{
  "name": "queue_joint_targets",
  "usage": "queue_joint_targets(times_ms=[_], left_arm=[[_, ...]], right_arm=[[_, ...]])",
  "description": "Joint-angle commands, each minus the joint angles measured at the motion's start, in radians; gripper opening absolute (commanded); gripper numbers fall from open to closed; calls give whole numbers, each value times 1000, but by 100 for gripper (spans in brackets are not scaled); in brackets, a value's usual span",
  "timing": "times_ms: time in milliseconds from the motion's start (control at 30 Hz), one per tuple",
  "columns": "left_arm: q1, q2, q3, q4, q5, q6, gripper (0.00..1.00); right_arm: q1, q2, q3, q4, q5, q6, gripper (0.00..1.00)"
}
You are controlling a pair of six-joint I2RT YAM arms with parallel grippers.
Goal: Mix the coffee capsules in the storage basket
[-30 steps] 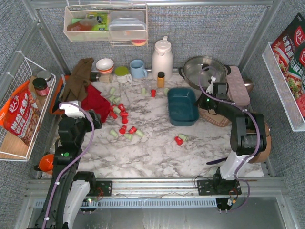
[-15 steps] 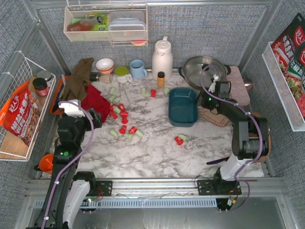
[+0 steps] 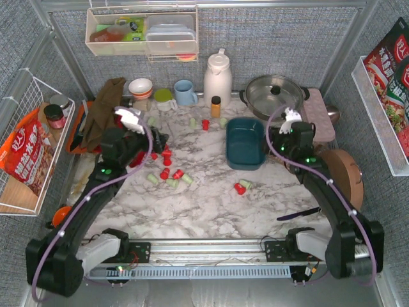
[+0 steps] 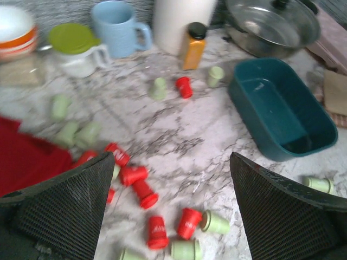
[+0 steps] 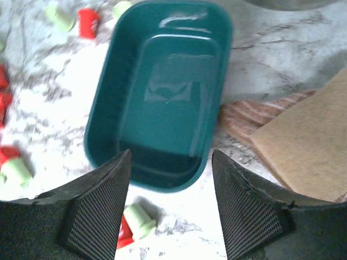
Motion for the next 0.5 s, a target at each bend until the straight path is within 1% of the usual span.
queue_joint_targets(times_ms=[0, 67, 133, 200, 233, 267, 333, 400, 467], left_arm=[[-49, 158, 20, 297, 166, 120, 96], [-71, 270, 62, 365, 236, 193, 97], [-95, 382, 115, 422, 321, 301, 98], [-106, 486, 139, 539, 437, 404, 100], [-108, 539, 149, 622, 515, 431, 100], [-108, 591, 164, 698, 560, 446, 100], [-107, 712, 239, 783, 615, 452, 90], [-108, 830, 347, 786, 668, 459, 83], [-107, 934, 447, 787, 712, 476, 78]], right_arm=[[61, -142, -104, 92, -9, -147, 65], [71, -195, -155, 131, -8, -157, 65], [71, -232, -188, 159, -7, -156, 65], [71, -257, -198, 166, -5, -150, 65], [71, -265, -199, 167, -8, -148, 65], [71, -274, -199, 167, -14, -143, 65], [71, -286, -204, 176, -29, -132, 65], [71, -294, -208, 187, -38, -123, 65], [71, -300, -208, 185, -36, -125, 65]])
